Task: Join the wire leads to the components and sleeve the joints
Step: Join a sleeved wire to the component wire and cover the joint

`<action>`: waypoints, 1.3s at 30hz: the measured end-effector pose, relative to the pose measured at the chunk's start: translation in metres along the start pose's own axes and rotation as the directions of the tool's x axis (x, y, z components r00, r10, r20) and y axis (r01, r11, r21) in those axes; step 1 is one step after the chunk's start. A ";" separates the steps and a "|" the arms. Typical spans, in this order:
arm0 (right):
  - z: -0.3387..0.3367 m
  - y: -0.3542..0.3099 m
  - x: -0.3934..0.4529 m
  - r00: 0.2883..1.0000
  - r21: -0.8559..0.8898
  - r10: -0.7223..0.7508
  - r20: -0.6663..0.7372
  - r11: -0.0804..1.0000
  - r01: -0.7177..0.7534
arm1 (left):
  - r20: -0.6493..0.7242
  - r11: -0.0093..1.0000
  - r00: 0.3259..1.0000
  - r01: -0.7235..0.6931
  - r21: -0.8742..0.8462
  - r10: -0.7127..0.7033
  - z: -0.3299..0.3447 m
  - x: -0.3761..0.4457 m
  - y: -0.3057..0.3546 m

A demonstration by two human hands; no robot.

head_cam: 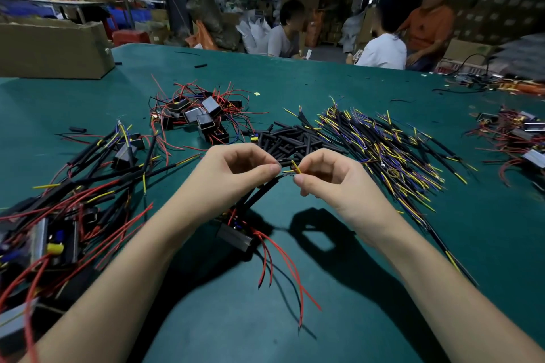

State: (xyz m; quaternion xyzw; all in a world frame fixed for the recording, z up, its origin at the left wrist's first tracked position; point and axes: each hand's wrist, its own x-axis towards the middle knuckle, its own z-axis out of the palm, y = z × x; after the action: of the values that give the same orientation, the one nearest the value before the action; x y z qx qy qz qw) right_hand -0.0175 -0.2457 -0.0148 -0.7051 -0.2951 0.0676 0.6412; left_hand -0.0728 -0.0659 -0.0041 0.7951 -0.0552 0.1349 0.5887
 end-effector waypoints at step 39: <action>0.008 0.004 -0.002 0.987 -0.299 -0.101 -0.127 0.953 0.059 | -0.080 0.993 0.992 0.095 -0.074 -0.101 0.015 0.001 -0.007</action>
State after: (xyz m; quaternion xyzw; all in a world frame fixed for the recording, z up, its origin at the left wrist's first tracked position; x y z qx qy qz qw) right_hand -0.0217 -0.2396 -0.0208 -0.7830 -0.2844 -0.0529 0.5506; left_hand -0.0680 -0.0782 -0.0144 0.7694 0.0040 0.1368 0.6240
